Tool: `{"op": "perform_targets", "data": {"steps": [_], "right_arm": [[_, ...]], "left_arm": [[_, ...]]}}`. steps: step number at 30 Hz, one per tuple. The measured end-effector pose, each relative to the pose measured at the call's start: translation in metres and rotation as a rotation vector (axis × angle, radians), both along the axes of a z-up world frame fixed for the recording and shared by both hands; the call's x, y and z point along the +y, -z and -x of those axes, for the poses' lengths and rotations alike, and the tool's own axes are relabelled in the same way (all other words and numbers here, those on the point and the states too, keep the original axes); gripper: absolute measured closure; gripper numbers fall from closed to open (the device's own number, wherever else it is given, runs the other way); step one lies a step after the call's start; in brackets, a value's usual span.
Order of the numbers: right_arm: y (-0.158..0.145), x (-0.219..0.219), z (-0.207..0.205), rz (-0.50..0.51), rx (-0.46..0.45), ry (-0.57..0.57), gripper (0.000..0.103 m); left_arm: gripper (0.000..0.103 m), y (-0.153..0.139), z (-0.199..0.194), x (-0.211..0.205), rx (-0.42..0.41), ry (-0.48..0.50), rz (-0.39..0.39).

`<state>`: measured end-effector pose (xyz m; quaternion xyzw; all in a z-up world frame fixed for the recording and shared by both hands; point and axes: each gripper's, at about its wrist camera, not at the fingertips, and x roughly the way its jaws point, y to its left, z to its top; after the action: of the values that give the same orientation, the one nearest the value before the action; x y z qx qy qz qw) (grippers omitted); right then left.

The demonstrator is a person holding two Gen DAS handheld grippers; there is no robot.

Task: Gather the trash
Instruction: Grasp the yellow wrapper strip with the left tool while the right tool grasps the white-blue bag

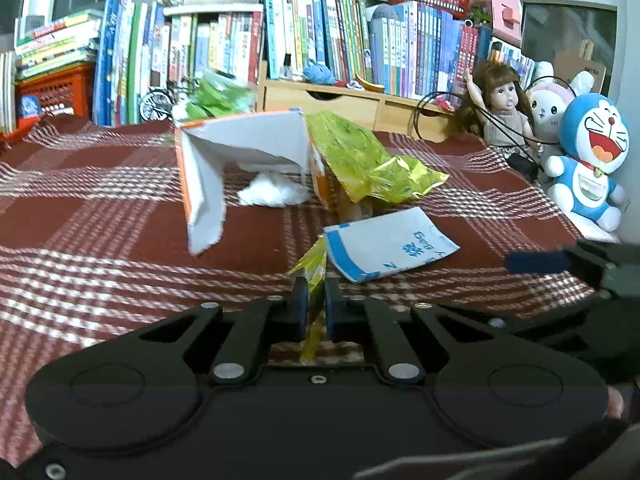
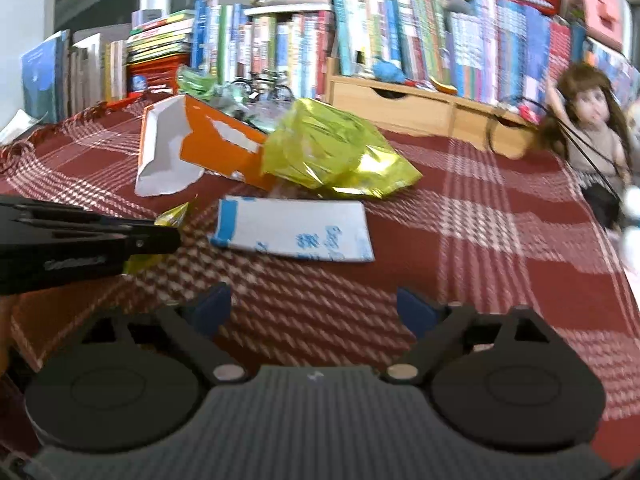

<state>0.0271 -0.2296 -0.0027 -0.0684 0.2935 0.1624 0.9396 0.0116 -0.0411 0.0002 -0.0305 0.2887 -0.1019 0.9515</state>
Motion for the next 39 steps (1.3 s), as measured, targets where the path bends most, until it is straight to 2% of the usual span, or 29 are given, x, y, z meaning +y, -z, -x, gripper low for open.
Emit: {"op": "perform_targets", "data": {"steps": [1,7,10,14,19,20,22,23,25,27,28,29,30,31,32,34,36,39], "right_arm": [[0.000,0.002,-0.004,0.010,-0.007,-0.018,0.000],[-0.004,0.010,-0.039,0.137,-0.040,-0.135,0.000],[-0.005,0.012,-0.060,0.173,-0.020,-0.180,0.000],[0.002,0.015,-0.082,0.170,0.062,-0.250,0.000],[0.006,0.008,-0.093,0.068,0.125,-0.209,0.001],[0.007,0.007,-0.091,0.050,0.136,-0.193,0.003],[0.006,0.006,-0.083,0.021,0.131,-0.180,0.020],[0.005,0.007,-0.076,0.020,0.122,-0.170,0.025],[0.002,0.008,-0.064,0.018,0.110,-0.155,0.046],[-0.001,0.007,-0.055,0.010,0.111,-0.143,0.057],[-0.003,0.006,-0.050,-0.002,0.125,-0.134,0.057],[-0.006,0.006,-0.044,-0.017,0.147,-0.142,0.056],[-0.009,0.007,-0.041,-0.025,0.161,-0.179,0.048],[-0.012,0.009,-0.035,-0.024,0.162,-0.221,0.037],[-0.015,0.011,-0.029,-0.014,0.156,-0.266,0.031],[-0.019,0.014,-0.021,0.038,0.106,-0.304,0.016],[-0.021,0.018,-0.023,0.088,0.063,-0.304,0.014],[-0.019,0.021,-0.040,0.081,0.058,-0.263,0.009]], "left_arm": [[0.095,-0.001,0.002,0.003,-0.010,-0.005,-0.007],[0.095,-0.007,0.015,0.016,-0.051,-0.019,-0.040],[0.095,-0.007,0.016,0.020,-0.055,-0.021,-0.039],[0.094,-0.005,0.015,0.022,-0.053,-0.022,-0.038],[0.095,-0.005,0.015,0.023,-0.053,-0.024,-0.037],[0.095,-0.004,0.015,0.023,-0.054,-0.025,-0.038],[0.094,-0.004,0.016,0.023,-0.059,-0.028,-0.040],[0.094,-0.004,0.015,0.023,-0.059,-0.029,-0.040],[0.094,-0.005,0.015,0.024,-0.059,-0.031,-0.038],[0.094,-0.005,0.015,0.024,-0.060,-0.033,-0.036],[0.094,-0.006,0.015,0.025,-0.061,-0.034,-0.037],[0.094,-0.006,0.015,0.025,-0.064,-0.036,-0.039],[0.094,-0.006,0.016,0.026,-0.066,-0.036,-0.042],[0.094,-0.007,0.016,0.026,-0.067,-0.036,-0.045],[0.094,-0.007,0.017,0.027,-0.068,-0.037,-0.046],[0.094,-0.007,0.017,0.027,-0.066,-0.040,-0.050],[0.094,-0.007,0.017,0.028,-0.065,-0.044,-0.051],[0.094,-0.008,0.019,0.028,-0.065,-0.048,-0.049]]}}
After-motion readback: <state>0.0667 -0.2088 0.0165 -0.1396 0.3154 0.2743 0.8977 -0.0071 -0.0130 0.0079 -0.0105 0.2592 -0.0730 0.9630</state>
